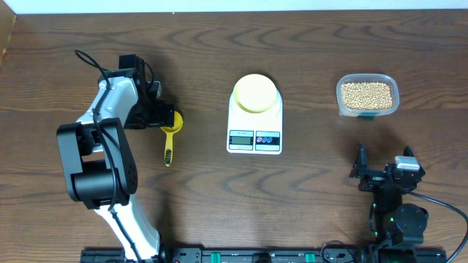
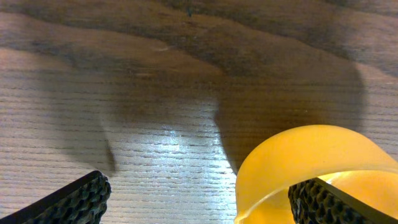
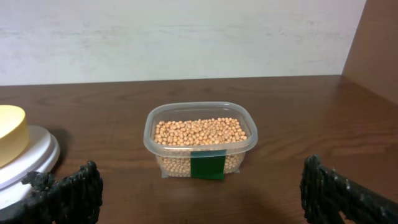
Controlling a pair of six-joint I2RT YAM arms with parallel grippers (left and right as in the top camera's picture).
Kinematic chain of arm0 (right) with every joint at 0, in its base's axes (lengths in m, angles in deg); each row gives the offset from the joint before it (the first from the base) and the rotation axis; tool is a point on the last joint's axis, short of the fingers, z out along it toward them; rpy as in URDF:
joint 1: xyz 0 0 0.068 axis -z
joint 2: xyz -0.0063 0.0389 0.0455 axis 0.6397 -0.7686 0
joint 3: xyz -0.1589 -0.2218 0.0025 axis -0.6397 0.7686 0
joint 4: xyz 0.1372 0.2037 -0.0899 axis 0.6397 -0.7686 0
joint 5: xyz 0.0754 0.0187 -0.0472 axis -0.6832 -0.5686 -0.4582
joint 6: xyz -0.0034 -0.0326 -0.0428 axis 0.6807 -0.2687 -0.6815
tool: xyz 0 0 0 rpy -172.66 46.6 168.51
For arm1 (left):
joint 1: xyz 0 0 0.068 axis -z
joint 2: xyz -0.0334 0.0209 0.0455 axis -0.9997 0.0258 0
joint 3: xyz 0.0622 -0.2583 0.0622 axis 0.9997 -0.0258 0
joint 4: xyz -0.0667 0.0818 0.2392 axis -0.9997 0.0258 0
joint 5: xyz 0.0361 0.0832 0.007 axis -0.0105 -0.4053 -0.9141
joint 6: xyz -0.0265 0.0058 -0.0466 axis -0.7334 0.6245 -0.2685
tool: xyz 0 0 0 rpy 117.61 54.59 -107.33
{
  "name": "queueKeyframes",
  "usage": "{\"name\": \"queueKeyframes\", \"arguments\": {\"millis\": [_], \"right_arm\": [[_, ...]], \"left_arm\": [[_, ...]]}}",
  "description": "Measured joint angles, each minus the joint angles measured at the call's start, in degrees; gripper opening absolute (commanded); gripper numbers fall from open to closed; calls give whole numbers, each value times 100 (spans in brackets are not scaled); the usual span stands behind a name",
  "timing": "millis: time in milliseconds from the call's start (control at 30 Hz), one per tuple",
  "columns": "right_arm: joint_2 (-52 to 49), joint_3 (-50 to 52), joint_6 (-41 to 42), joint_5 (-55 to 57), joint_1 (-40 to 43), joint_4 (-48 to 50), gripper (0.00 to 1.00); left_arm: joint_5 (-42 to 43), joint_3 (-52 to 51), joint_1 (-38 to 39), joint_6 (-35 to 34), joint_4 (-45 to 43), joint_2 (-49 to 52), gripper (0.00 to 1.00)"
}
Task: Scoop item into bowl and weigh 50g on scale
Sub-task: 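Close the left gripper on the yellow scoop's cup rim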
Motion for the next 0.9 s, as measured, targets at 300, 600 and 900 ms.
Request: {"name": "queueKeyframes", "arguments": {"millis": [300,600,900], "right_arm": [[0,0,0,0,0,-2,99],[0,0,0,0,0,-2,99],[0,0,0,0,0,-2,99]], "left_arm": [[0,-39,0,0,-42,0,94],[0,-164,0,0,-74,2,94],[0,-164,0,0,-76,2,94]]}}
